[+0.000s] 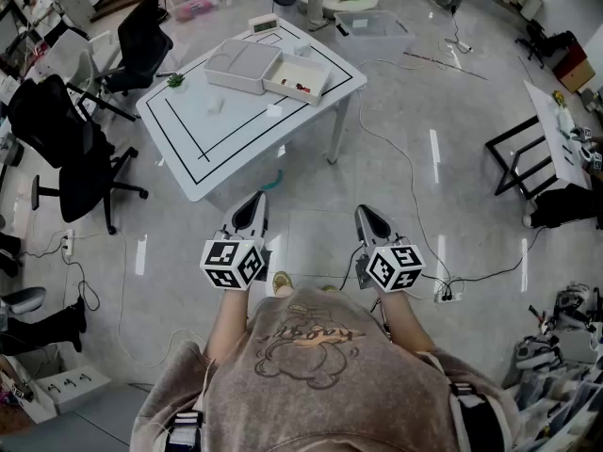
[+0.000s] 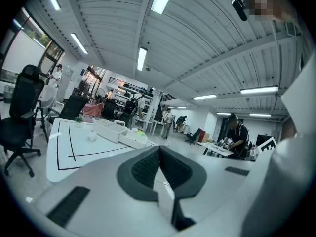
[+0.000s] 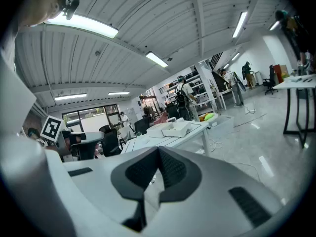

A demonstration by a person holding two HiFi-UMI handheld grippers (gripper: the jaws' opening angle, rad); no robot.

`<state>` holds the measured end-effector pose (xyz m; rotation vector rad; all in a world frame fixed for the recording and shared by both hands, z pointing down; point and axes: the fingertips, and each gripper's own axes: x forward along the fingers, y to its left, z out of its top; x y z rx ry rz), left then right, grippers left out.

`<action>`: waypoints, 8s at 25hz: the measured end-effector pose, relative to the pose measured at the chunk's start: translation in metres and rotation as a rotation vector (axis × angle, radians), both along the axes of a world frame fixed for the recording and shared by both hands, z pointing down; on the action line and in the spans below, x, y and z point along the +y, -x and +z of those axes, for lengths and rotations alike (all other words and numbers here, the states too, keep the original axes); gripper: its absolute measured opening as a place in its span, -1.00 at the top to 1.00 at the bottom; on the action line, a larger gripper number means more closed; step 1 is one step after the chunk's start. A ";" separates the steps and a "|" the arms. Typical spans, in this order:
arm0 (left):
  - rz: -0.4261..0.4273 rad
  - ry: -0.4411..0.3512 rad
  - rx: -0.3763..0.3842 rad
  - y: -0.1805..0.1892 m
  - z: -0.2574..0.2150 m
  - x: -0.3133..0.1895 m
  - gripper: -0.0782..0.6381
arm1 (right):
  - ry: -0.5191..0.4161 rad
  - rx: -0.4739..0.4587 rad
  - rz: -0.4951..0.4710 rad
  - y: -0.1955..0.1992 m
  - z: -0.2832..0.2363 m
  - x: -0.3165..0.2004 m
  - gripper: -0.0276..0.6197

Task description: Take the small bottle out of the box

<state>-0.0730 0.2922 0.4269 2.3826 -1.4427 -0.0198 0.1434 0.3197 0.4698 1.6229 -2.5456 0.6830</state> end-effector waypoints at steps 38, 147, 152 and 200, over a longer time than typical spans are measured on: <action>0.181 -0.012 0.029 0.052 0.017 -0.087 0.76 | -0.001 0.003 0.125 0.072 0.012 -0.067 0.92; -0.010 -0.020 0.036 -0.005 -0.014 -0.466 0.76 | -0.002 -0.046 -0.212 0.037 -0.007 -0.501 0.08; -0.022 -0.014 0.039 0.002 -0.013 -0.464 0.76 | 0.007 -0.044 -0.282 0.048 -0.009 -0.509 0.03; -0.158 0.027 0.064 0.057 0.007 -0.446 0.76 | 0.505 0.536 -1.105 0.158 0.154 -0.492 0.13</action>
